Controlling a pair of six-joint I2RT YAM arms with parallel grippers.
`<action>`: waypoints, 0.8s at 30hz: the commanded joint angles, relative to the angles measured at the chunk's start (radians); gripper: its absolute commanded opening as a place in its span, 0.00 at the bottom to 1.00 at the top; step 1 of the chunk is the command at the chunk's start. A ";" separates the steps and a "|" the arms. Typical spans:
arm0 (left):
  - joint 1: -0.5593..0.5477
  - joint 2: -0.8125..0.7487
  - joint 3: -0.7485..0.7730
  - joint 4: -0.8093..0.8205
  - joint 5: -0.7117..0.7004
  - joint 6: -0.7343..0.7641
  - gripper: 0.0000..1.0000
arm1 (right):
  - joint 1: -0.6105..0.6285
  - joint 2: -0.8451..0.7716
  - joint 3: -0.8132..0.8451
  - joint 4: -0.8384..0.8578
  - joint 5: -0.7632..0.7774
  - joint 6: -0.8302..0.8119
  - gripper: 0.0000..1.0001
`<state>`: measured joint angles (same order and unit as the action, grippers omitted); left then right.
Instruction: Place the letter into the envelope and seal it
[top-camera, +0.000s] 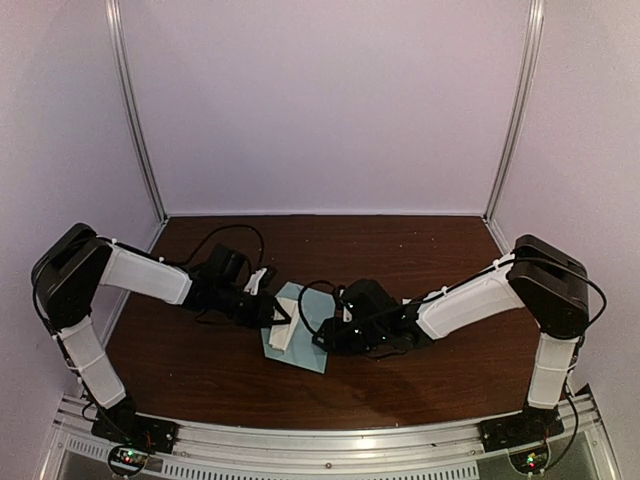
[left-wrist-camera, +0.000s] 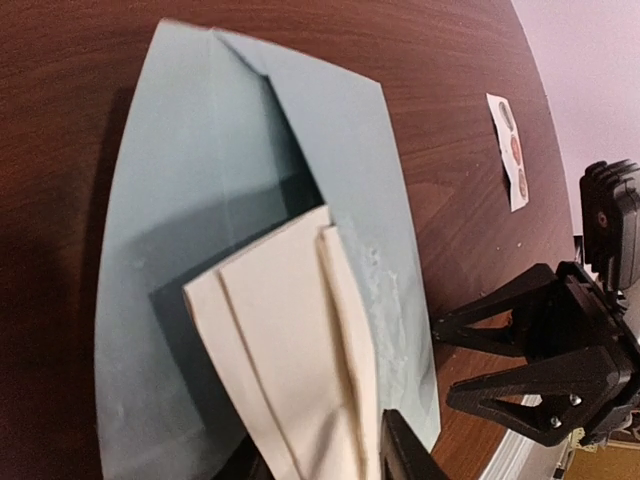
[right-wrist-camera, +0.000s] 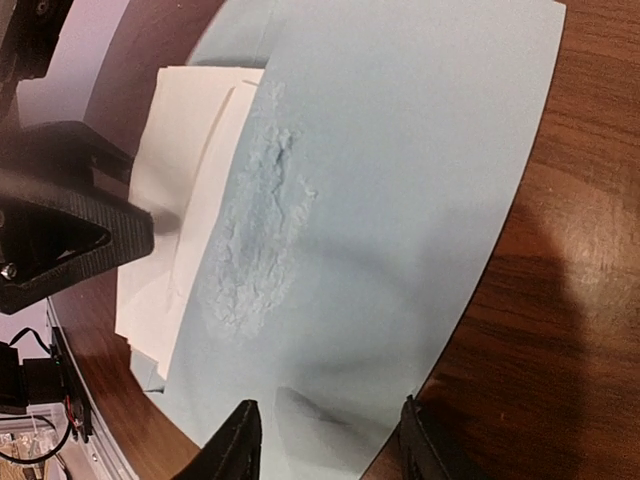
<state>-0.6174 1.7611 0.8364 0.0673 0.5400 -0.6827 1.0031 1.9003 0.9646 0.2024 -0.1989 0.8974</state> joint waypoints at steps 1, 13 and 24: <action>-0.007 -0.064 0.045 -0.111 -0.085 0.085 0.39 | 0.005 -0.061 0.002 -0.035 0.065 -0.010 0.48; -0.005 -0.136 0.049 -0.183 -0.157 0.125 0.57 | -0.005 -0.136 -0.006 -0.081 0.104 -0.031 0.53; 0.008 -0.067 0.044 -0.118 -0.119 0.107 0.51 | -0.013 -0.108 -0.015 -0.064 0.097 -0.022 0.62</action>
<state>-0.6189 1.6615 0.8627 -0.1074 0.4011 -0.5770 0.9977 1.7863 0.9623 0.1337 -0.1150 0.8764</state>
